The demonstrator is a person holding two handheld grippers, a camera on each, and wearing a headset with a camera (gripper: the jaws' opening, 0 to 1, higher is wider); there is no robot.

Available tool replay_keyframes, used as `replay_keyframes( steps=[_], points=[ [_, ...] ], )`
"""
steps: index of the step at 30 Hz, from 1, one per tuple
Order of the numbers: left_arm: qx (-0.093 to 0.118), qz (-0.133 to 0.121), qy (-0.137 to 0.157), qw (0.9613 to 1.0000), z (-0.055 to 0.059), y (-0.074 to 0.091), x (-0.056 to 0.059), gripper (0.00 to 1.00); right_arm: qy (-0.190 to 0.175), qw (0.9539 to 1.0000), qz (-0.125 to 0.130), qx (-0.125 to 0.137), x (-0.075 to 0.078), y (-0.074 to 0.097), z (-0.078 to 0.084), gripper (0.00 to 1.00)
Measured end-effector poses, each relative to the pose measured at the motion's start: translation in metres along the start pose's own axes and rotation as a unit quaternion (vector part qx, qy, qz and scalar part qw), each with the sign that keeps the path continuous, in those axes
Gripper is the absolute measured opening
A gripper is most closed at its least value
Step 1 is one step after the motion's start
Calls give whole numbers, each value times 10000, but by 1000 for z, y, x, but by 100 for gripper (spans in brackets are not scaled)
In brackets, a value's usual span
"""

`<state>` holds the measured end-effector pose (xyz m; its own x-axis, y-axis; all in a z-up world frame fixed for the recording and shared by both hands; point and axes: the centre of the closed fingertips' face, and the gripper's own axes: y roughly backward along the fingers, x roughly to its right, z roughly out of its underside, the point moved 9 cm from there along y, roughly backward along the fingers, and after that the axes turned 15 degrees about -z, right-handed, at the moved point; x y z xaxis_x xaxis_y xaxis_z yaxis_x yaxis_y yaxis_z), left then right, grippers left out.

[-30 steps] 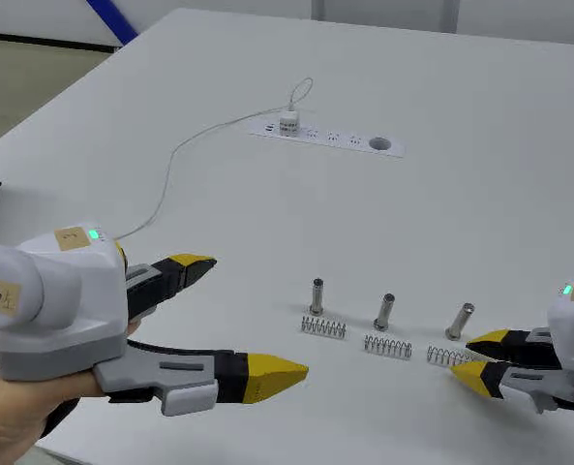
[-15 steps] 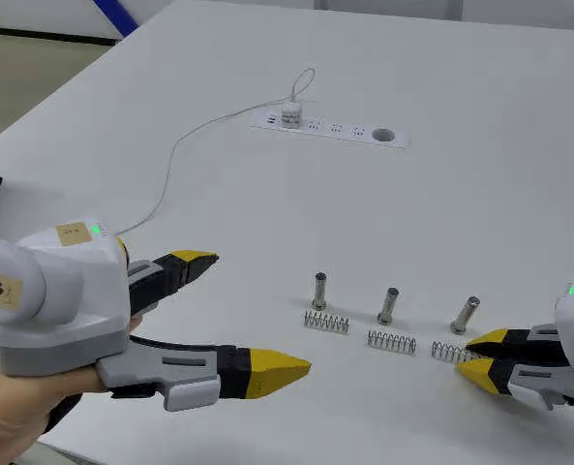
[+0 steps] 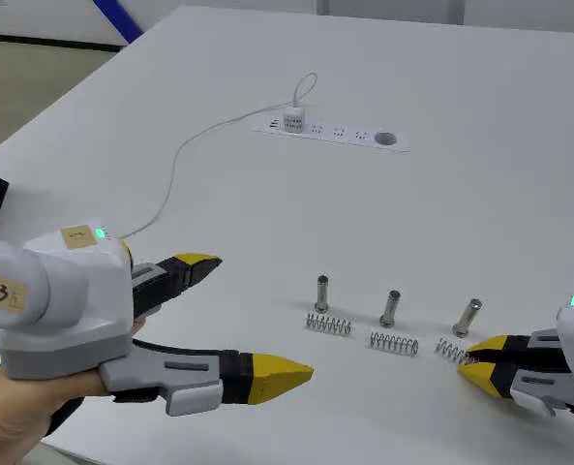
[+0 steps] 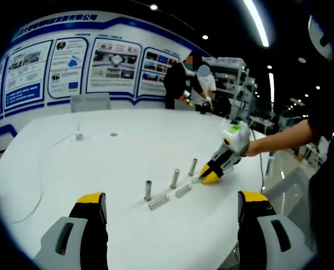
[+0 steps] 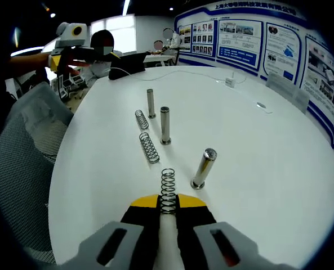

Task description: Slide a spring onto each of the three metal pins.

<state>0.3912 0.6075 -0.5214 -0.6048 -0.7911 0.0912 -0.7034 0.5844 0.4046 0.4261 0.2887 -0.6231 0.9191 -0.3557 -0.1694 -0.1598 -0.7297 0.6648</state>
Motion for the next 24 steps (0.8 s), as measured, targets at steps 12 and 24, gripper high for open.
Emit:
replay_keyframes(
  steps=[12, 24],
  points=[
    [-2, 71, -119, 9999, -2, 2, 8, 99, 70, 9999, 121, 44, -7, 15, -5, 11],
    [218, 124, -159, 9996, -9, 2, 12, 97, 292, 9993, 174, -138, -24, 36, -27, 11]
  ],
)
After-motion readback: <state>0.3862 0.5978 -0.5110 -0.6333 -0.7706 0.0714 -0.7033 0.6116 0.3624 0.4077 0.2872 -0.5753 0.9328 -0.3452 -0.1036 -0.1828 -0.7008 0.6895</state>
